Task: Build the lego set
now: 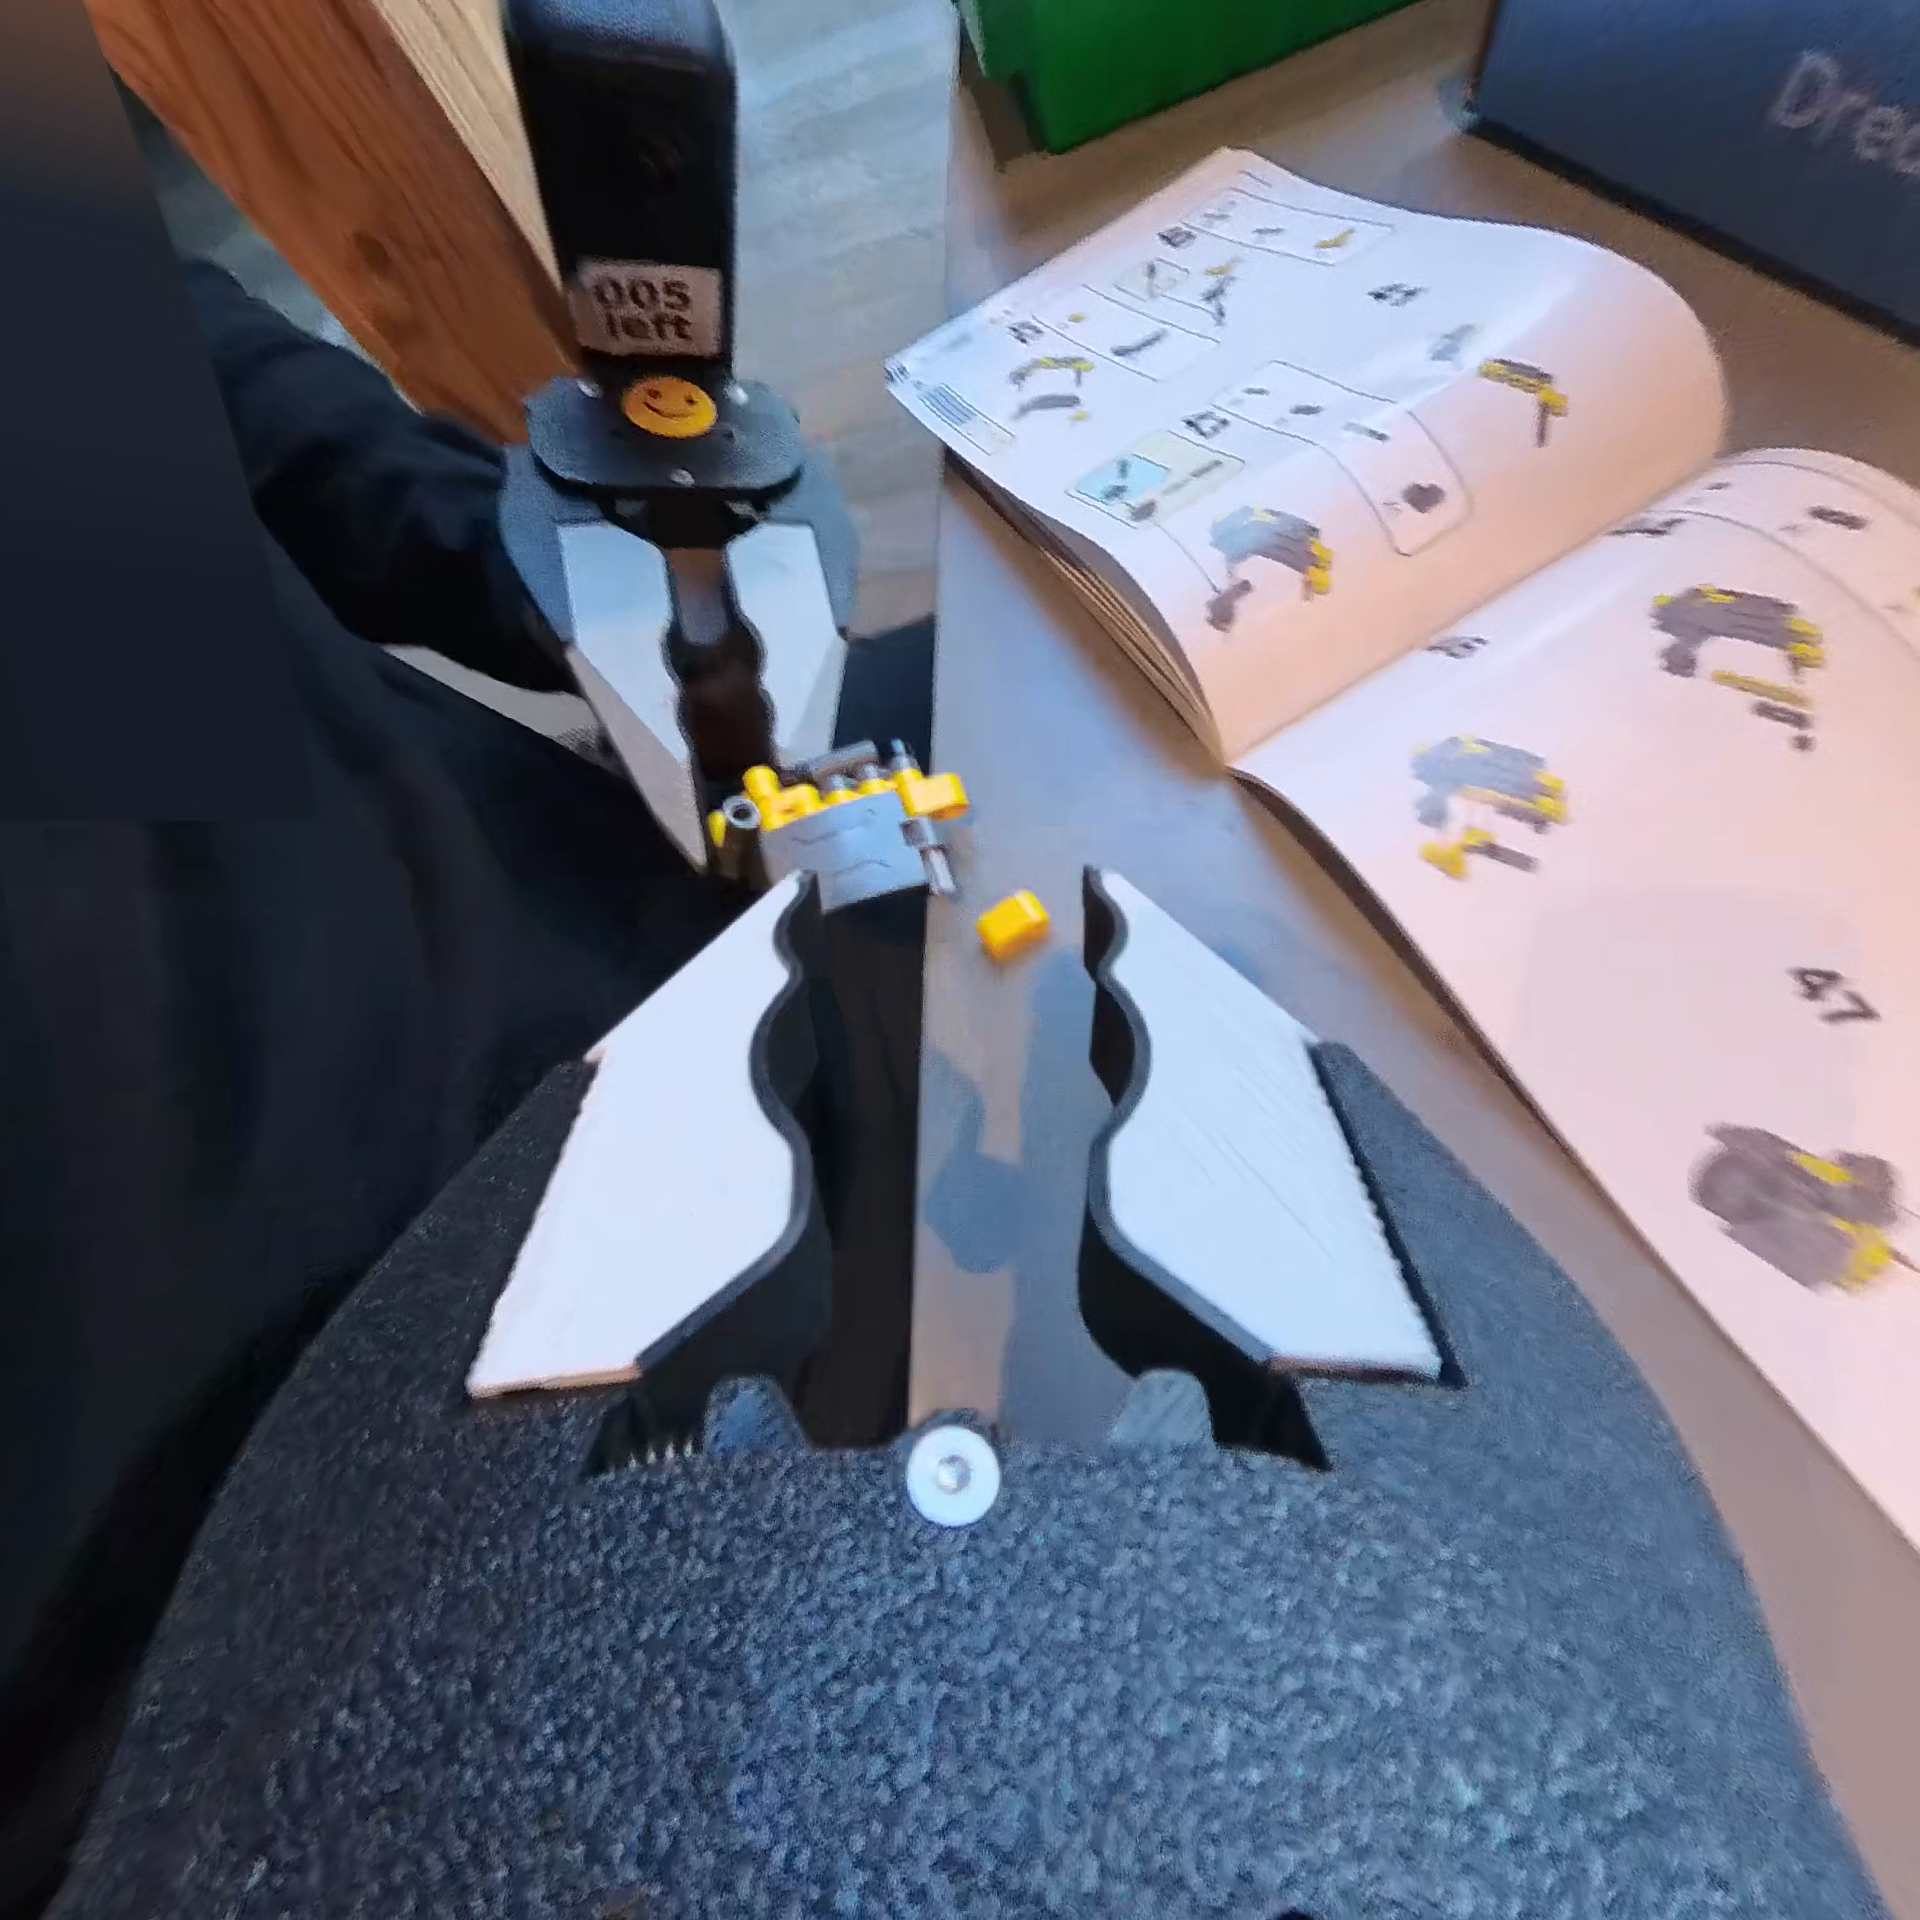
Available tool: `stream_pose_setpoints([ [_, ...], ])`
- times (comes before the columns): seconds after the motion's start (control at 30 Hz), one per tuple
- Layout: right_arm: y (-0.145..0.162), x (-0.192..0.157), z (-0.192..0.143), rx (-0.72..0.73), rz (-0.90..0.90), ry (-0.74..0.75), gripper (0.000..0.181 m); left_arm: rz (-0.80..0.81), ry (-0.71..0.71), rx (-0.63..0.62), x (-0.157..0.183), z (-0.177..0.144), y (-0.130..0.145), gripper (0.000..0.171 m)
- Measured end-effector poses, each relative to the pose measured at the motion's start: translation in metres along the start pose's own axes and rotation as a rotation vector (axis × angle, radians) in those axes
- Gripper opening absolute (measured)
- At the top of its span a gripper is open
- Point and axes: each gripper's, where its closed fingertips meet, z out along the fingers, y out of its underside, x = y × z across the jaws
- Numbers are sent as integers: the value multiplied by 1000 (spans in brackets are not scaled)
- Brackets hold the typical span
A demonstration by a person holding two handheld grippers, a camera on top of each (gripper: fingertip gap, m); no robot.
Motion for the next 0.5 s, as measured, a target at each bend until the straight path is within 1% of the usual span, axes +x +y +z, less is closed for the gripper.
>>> stream_pose_setpoints([
  [0.1, 12, 9, -2, -91, -105, 64, 45, 6, 11, 15, 1, 2, -3, 16],
  [0.2, 17, 13, 3, -151, -184, 76, 39, 37, -25, 24, -1, 3, -7, 16],
  [0.3, 17, 14, 7, -179, -219, 42, 38, 43, -50, 14, 0, 1, -2, 16],
  [0.4, 26, 15, 13, -240, -233, 6, 37, 75, -76, -16, -4, 0, 1, 16],
  [0.5, 24, 14, 18, -239, -252, 0, 23, 87, -78, -32, -7, -1, 3, 17],
])
